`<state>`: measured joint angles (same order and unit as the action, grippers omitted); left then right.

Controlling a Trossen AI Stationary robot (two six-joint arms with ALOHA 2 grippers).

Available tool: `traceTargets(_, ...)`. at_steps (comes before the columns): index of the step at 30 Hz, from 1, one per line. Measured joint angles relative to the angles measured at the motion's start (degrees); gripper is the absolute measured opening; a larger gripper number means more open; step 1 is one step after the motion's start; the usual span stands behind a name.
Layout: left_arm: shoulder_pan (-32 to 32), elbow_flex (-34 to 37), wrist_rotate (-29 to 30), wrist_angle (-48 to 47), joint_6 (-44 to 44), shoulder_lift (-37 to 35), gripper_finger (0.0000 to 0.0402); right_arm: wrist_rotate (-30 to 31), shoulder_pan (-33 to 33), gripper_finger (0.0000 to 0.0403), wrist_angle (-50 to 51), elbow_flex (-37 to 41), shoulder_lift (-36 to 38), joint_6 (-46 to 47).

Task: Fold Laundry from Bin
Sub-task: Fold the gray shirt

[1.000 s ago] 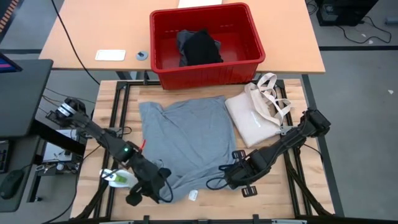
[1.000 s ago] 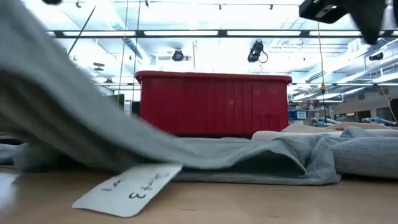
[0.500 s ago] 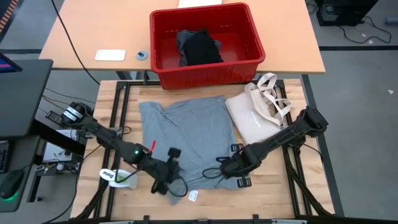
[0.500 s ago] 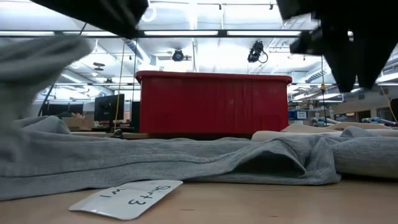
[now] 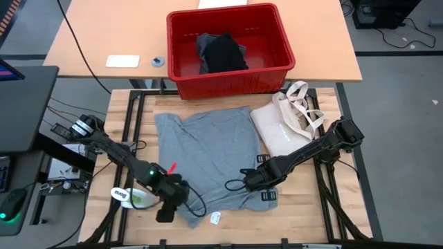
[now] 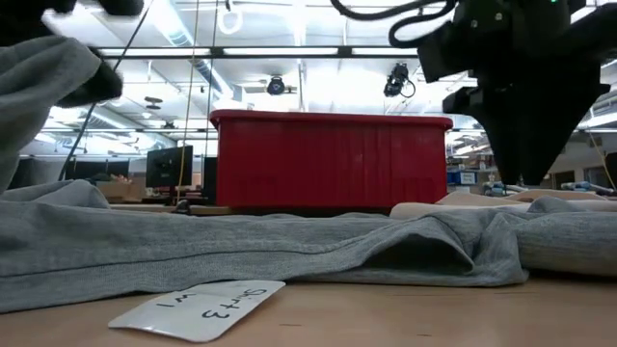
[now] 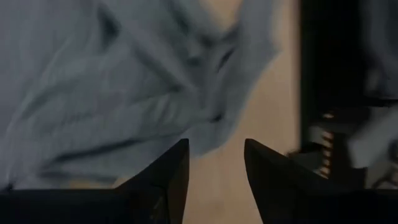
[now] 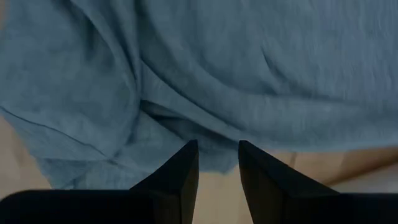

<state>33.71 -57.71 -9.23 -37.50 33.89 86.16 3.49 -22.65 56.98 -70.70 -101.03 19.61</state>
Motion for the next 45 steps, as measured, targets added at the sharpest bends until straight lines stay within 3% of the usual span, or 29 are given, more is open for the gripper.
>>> traceTargets(5, 0.4, 0.0, 0.2, -2.3, 2.4, 5.1, 0.0155, -0.7, 0.6, 0.0122, -2.3, 0.0, 0.0, -3.7)
traceTargets(13, -0.2, 0.0, -7.5, -8.7, 4.3, 11.1, 0.0155, -0.8, 2.3, 0.0122, -2.4, 0.0, 0.0, -5.7)
traceTargets(16, -0.1, 0.0, -7.8, -10.6, 4.2, 12.3, 0.0155, -1.0, 2.2, 0.0122, -2.9, 0.0, 0.0, -6.0)
traceTargets(25, -2.4, -2.0, 5.1, -5.1, -5.6, 12.9, 0.0155, -1.8, 2.2, 0.0122, -4.5, -0.1, 0.0, -6.7)
traceTargets(30, -4.5, -3.9, 22.7, 4.6, -17.6, 12.8, 0.0155, -2.0, 2.3, 0.0122, -5.1, -0.1, 0.0, -7.2)
traceTargets(33, -6.0, -3.8, 27.7, 11.0, -25.8, 12.8, 0.0155, -2.0, 2.3, 0.0122, -5.1, -0.1, 0.0, -7.2)
traceTargets(40, -7.3, -12.8, 25.7, 2.1, -27.8, 11.5, 0.0155, -2.0, 2.3, 0.0122, -5.1, -0.1, 0.0, -7.6)
traceTargets(45, -6.8, -17.7, 17.7, -13.2, -21.1, 11.5, 0.0155, -1.6, 2.3, 0.0122, -6.0, -0.1, 0.0, -7.4)
